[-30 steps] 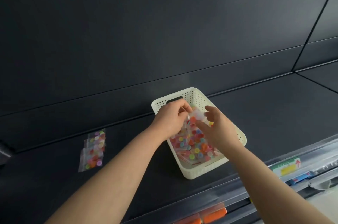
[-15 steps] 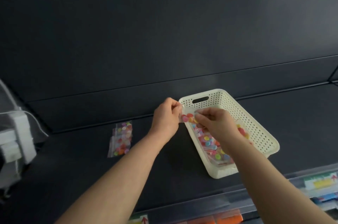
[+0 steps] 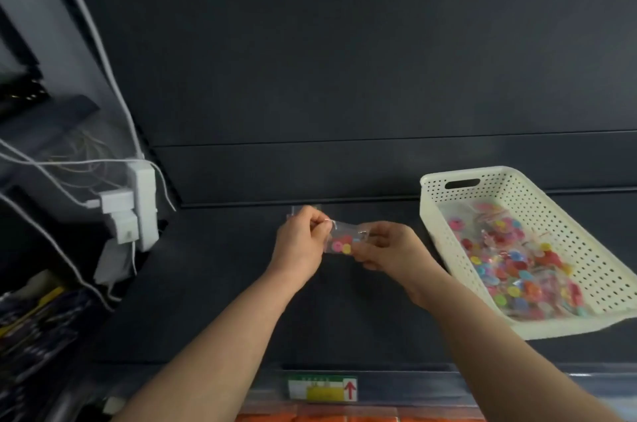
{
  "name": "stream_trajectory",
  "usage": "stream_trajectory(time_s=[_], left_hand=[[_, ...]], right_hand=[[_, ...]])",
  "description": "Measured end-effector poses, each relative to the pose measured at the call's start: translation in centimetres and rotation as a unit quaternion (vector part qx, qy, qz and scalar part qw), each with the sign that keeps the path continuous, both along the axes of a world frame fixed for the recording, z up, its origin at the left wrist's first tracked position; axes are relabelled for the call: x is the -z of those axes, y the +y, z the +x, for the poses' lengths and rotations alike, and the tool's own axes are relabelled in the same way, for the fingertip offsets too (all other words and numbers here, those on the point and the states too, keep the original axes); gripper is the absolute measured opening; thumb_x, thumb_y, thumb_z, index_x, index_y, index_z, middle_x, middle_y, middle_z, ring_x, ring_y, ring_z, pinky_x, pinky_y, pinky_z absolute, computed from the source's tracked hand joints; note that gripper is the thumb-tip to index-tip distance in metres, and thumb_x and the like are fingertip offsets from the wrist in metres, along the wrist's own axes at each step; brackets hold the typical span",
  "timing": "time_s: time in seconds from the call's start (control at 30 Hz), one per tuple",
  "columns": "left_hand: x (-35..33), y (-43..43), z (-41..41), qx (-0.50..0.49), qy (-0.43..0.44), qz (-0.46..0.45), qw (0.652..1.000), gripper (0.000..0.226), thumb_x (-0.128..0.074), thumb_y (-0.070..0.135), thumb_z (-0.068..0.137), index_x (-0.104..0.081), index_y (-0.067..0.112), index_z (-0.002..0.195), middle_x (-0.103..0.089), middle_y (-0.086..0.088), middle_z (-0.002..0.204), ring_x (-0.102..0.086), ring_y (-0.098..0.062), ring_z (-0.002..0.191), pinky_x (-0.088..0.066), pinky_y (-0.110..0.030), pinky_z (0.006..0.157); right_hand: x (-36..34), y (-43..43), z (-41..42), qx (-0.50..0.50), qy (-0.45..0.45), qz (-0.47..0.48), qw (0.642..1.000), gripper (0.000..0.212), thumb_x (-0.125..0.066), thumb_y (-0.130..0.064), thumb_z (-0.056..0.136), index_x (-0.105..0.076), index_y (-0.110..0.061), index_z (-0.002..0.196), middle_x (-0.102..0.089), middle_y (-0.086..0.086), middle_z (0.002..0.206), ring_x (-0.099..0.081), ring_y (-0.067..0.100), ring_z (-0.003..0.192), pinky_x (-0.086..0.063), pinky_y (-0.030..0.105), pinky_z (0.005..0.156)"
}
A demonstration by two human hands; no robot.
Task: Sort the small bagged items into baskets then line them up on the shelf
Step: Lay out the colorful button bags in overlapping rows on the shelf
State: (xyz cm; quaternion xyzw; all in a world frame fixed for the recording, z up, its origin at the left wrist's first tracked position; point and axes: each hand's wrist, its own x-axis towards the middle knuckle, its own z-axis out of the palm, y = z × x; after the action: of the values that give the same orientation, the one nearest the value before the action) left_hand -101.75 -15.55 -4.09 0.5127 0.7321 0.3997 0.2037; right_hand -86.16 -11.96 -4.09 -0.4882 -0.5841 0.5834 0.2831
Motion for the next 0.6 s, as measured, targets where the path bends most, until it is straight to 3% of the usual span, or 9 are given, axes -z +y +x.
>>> stream_trajectory(time_s=[0.1, 0.2, 0.3, 0.4, 0.6], left_hand=[[2.0, -1.9, -2.9, -0.028, 0.021, -0.049, 0.998, 0.01, -0.061, 0.025, 0.094, -0.06, 0.019, 0.087, -0.064, 0.006, 0.085, -0.061, -0.012, 0.08, -0.046, -0.024, 0.068], [3.6, -3.0, -5.1, -0.057, 0.045, -0.086, 0.994, 0.013, -0.062, 0.029, 0.094, -0.06, 0.018, 0.087, -0.062, 0.008, 0.08, -0.059, -0.009, 0.075, -0.046, -0.022, 0.063], [4.4, -3.0, -6.5, -0.067, 0.08, -0.105, 0.989, 0.014, -0.062, 0.032, 0.094, -0.061, 0.019, 0.088, -0.063, 0.009, 0.08, -0.06, -0.009, 0.075, -0.051, -0.028, 0.067], [4.7, -2.3, -6.8, -0.063, 0.118, -0.111, 0.985, 0.015, -0.061, 0.036, 0.094, -0.063, 0.021, 0.093, -0.066, 0.009, 0.087, -0.062, -0.011, 0.081, -0.053, -0.033, 0.07], [4.6, -1.5, -6.8, -0.074, 0.151, -0.118, 0.979, 0.027, -0.064, 0.042, 0.09, -0.054, 0.022, 0.105, -0.064, 0.007, 0.092, -0.06, -0.012, 0.081, -0.046, -0.028, 0.06]], right_hand=[[1.9, -0.7, -2.7, -0.015, -0.075, 0.007, 0.997, 0.038, -0.079, -0.015, 0.076, -0.061, -0.013, 0.109, -0.071, 0.003, 0.082, -0.069, 0.014, 0.074, -0.055, 0.027, 0.068], [2.9, -1.4, -5.1, -0.015, -0.146, 0.062, 0.987, 0.048, -0.083, -0.02, 0.071, -0.056, -0.022, 0.111, -0.068, -0.004, 0.079, -0.065, 0.007, 0.074, -0.052, 0.022, 0.067], [3.3, -1.8, -6.8, -0.004, -0.182, 0.107, 0.977, 0.045, -0.082, -0.021, 0.071, -0.054, -0.023, 0.106, -0.063, -0.006, 0.078, -0.057, 0.003, 0.071, -0.039, 0.014, 0.055], [3.7, -1.8, -7.6, 0.021, -0.202, 0.123, 0.971, 0.046, -0.083, -0.026, 0.07, -0.051, -0.023, 0.103, -0.061, -0.005, 0.078, -0.057, 0.005, 0.073, -0.039, 0.017, 0.056], [3.3, -1.6, -7.2, 0.029, -0.289, 0.173, 0.941, 0.035, -0.075, -0.037, 0.077, -0.051, -0.025, 0.099, -0.055, -0.009, 0.084, -0.055, 0.01, 0.078, -0.04, 0.024, 0.06]])
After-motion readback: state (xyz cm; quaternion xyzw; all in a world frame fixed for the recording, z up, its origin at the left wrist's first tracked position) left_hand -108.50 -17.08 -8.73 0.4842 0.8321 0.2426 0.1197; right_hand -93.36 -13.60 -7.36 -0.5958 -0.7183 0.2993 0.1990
